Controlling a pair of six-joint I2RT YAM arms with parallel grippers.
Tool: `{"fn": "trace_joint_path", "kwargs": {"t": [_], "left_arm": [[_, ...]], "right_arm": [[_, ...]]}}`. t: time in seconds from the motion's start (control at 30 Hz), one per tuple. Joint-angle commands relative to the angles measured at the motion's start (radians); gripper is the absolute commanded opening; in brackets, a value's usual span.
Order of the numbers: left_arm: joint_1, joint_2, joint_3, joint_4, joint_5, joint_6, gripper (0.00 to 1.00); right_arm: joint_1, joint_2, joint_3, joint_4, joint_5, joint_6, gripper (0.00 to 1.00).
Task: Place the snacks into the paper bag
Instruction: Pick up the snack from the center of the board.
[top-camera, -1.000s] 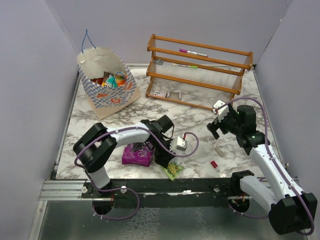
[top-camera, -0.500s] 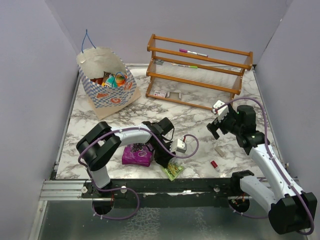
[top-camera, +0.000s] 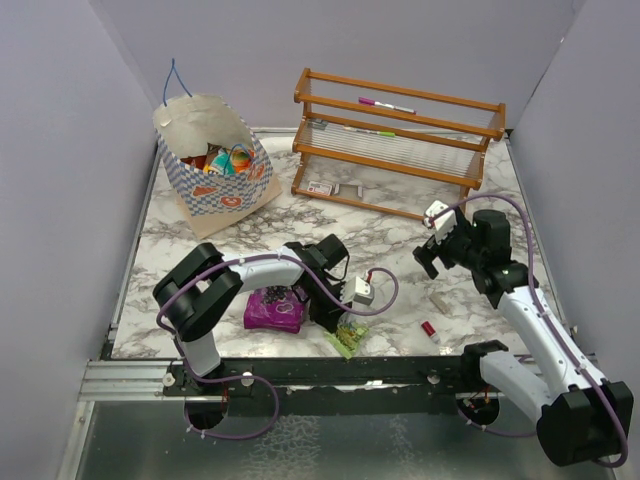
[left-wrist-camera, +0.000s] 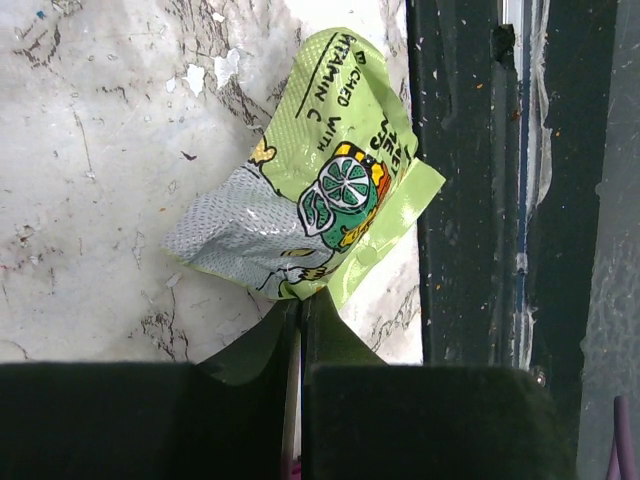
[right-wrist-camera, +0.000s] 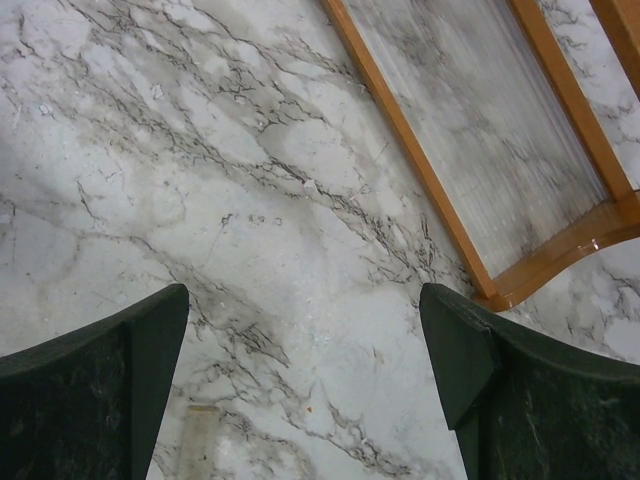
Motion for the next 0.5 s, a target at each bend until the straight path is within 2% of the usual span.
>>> {"fn": "trace_joint_path", "kwargs": {"t": [0.0,0.3,0.47], "left_arm": [[-0.008,-0.029,0.025,-0.001,-0.015,0.019,0.0],[-0.008,-0.1,0.026,0.017,-0.046,0.019,0.0],[-0.008,-0.111,0.025,0.021,-0.065,0.022,0.0]], "right_arm": [[-0.006,0.046,0.044,-0.037,-0.053,-0.019,0.99],[-0.005,0.25,0.262,-0.483,-0.082,-0.269,0.99],[-0.006,0.353,0.312,-0.53,-0.048,-0.095,1.0]]}}
